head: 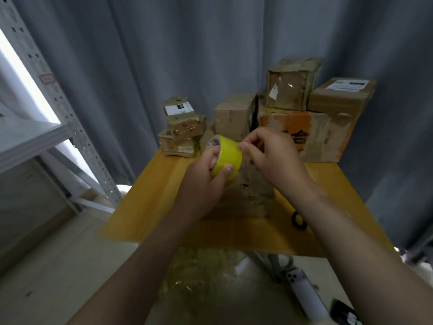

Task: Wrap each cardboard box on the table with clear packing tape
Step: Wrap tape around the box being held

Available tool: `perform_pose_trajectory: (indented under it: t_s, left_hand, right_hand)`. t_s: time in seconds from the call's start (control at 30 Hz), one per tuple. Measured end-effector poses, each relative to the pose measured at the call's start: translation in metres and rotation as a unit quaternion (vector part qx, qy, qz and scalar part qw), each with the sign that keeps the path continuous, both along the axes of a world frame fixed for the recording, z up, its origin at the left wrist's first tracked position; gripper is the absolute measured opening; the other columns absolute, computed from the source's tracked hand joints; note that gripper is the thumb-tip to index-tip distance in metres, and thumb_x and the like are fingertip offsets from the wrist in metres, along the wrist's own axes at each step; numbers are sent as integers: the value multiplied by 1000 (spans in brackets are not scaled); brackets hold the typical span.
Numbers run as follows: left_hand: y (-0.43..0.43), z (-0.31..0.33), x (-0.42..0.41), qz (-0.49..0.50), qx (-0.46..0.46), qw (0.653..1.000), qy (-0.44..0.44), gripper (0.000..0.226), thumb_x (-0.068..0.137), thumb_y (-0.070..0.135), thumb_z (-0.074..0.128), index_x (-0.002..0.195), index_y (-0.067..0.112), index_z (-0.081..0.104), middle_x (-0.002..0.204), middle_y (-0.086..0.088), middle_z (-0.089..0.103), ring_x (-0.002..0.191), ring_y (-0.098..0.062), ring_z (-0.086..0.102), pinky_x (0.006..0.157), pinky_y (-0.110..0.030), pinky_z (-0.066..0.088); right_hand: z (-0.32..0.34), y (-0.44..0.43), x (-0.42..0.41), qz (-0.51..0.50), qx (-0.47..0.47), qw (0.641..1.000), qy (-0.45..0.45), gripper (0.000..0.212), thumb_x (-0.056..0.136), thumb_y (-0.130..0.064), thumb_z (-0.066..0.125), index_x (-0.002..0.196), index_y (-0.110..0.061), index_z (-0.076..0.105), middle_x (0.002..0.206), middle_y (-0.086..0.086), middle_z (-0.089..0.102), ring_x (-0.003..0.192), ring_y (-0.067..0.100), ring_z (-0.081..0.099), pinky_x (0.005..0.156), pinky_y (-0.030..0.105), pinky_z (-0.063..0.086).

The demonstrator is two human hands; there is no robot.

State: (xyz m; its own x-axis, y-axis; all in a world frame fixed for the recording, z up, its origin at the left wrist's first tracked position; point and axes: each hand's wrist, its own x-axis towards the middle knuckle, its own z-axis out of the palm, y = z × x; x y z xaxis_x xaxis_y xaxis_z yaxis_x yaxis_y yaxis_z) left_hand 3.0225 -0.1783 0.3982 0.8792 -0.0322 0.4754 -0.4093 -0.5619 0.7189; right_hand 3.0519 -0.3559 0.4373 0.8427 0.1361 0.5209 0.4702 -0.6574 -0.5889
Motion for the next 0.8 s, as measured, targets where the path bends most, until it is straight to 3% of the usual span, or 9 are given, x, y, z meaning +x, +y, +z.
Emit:
perform_pose_trajectory:
  t_s: [0.13,0.27,0.33,0.4,0.47,0.6,0.67,0.73,0.8]
  left_hand:
    - [6,-1,10,63,25,997,-29,56,97,43,55,143,12,56,126,-5,69,111,-18,65,76,-23,47]
    - [6,7,10,94,-2,995,-37,39,97,43,57,126,18,66,99,9,70,88,-4,65,64,-17,42]
    - [2,9,5,53,-23,998,-18,33,99,38,63,128,23,63,97,17,68,86,1,64,66,-20,47]
    - [-5,8,-1,-8,-10,1000,16,50,95,35,70,142,23,54,103,19,67,89,2,64,68,-21,52]
    - [-10,4,-2,-37,29,998,35,65,94,35,72,152,23,44,106,14,68,89,-2,64,72,-30,55]
    - [-17,-1,4,-7,72,997,35,68,94,50,64,151,21,42,109,-2,69,87,-17,65,70,-45,55]
    - [-21,2,6,20,99,995,25,60,93,48,67,142,16,51,102,-4,68,85,-22,62,63,-38,48]
    - [-25,8,8,54,119,991,8,37,91,41,72,112,14,61,90,-3,62,80,-23,58,58,-28,35]
    - [-28,16,9,86,123,988,18,28,87,38,77,86,18,57,75,3,54,72,-21,54,54,-27,29]
  right_hand:
    - [11,7,-4,29,-71,996,-37,13,100,-32,64,89,-33,58,86,-19,52,79,2,52,71,30,45]
    - [15,8,-13,53,6,998,-14,9,101,-30,64,92,-30,62,89,-13,61,81,7,61,72,37,58]
    - [15,5,-15,72,118,989,58,8,102,-28,63,94,-26,63,92,-6,68,80,13,70,69,44,63]
    - [14,1,-15,72,184,976,96,9,104,-26,60,97,-21,63,96,0,73,80,17,73,70,50,64]
    - [12,-4,-14,53,194,976,83,11,105,-26,58,95,-21,63,92,-2,77,83,14,74,78,51,63]
    - [13,-6,-17,24,191,980,55,12,104,-22,60,93,-18,62,80,1,77,83,1,74,82,47,62]
    - [16,-4,-20,14,156,987,23,12,104,-22,61,91,-22,62,76,-1,76,79,-3,73,81,44,62]
    - [18,0,-23,21,151,988,10,15,103,-21,62,89,-26,60,74,-3,75,76,-2,72,78,42,63]
    - [20,4,-26,33,153,988,12,17,103,-20,62,88,-27,59,73,-4,75,74,2,73,71,41,64]
